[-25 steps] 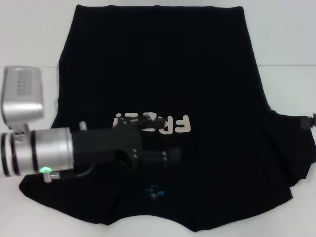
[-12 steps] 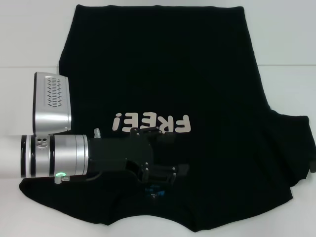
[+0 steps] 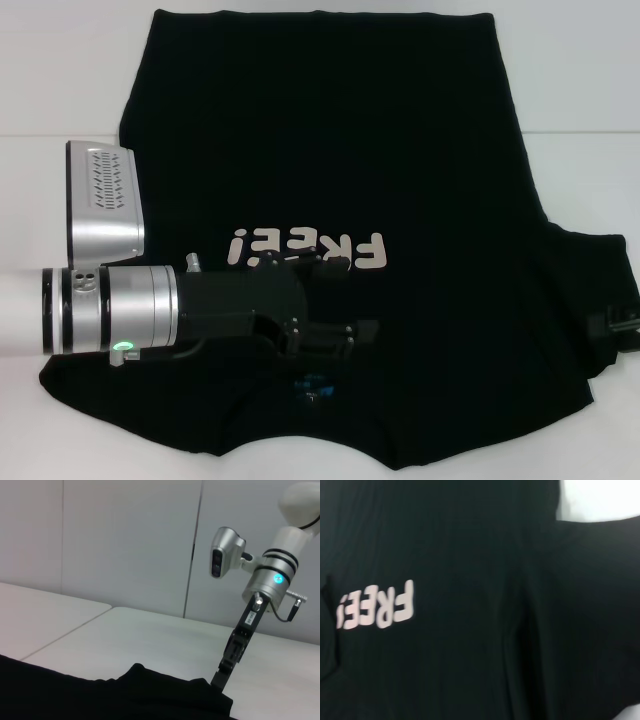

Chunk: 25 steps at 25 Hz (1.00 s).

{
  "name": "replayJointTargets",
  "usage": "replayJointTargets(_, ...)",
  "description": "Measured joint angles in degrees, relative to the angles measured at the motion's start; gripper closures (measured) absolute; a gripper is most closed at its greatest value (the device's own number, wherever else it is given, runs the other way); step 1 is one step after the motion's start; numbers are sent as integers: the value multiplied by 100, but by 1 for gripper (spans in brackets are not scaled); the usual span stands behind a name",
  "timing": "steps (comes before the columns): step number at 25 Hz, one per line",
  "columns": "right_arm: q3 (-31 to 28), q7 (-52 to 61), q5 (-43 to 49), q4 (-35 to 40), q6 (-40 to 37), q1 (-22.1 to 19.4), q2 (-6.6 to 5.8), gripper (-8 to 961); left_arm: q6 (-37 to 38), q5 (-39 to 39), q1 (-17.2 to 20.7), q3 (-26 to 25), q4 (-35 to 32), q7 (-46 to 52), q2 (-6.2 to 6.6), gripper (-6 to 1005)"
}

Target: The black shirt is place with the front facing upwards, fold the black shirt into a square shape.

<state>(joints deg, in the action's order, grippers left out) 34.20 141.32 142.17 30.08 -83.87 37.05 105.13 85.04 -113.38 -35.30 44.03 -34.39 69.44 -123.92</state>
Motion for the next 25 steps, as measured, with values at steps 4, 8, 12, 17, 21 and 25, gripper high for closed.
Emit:
replayJointTargets(4, -4, -1, 85, 16, 190, 15, 72, 267, -9, 15, -3, -17, -2, 1, 3, 122)
replayJointTargets(8, -49, 4, 87, 37, 261, -9, 79, 411, -44, 50, -3, -26, -3, 33, 22, 122)
replayJointTargets(12, -54, 5, 72, 5, 297, -17, 79, 506, -126, 54, -7, -27, -11, 68, 23, 122)
replayJointTargets(17, -57, 2, 65, -7, 408, -18, 93, 660, -136, 54, -11, -26, -16, 69, 16, 122)
replayJointTargets(21, -63, -6, 61, 14, 538, -43, 146, 826, -138, 54, -12, -24, -16, 69, 17, 121)
replayJointTargets(25, -150, -94, 43, 44, 659, -81, 159, 920, -138, 54, -18, -26, -15, 71, 18, 121)
